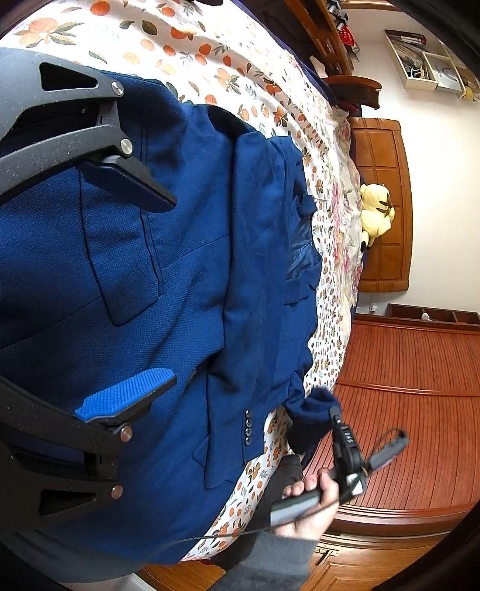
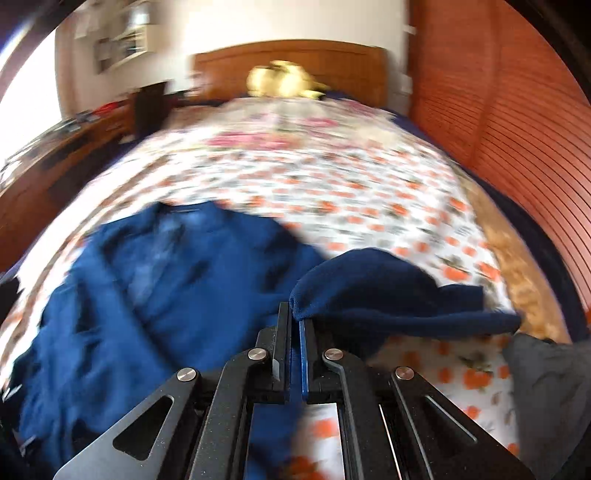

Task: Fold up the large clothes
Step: 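Fold the side edge over toward the jacket center and open the right gripper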

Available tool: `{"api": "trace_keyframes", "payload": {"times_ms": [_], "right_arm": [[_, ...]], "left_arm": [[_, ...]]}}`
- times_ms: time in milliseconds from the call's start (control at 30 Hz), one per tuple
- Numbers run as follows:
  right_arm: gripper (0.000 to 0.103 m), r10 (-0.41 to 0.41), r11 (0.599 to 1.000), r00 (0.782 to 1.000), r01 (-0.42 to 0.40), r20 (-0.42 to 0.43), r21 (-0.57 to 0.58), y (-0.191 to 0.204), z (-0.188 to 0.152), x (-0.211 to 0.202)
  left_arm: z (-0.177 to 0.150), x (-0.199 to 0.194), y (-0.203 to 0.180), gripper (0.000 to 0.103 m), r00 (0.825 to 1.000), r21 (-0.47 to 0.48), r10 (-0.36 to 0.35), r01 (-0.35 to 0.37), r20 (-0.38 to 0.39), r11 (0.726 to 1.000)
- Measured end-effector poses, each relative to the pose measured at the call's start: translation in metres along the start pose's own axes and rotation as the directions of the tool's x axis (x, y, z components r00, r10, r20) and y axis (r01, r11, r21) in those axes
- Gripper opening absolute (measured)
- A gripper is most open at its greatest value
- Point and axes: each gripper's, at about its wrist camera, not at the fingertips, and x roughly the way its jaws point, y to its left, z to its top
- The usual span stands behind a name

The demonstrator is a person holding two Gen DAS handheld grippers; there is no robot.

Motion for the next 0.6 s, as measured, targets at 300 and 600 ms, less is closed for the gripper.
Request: {"api": "trace_keyframes", "payload": {"times_ms": [300, 600], "right_arm": [[0.003, 0.053, 0.988, 0.995, -0.065, -0.087, -0.137, 0.056, -0.031, -0.021], [0.050, -0.055, 0.998, 0.998, 0.056, 0.015, -0.037, 0.021, 0.006, -0.049]], "left_arm": [[-0.001, -0.003, -0.001, 0.087, 1.000, 0.000, -0.002, 0.002, 0.005, 1.000], [0.000, -0.003, -0.003, 0.087, 1.000, 0.006, 0.002, -0.002, 0.002, 1.000]]}}
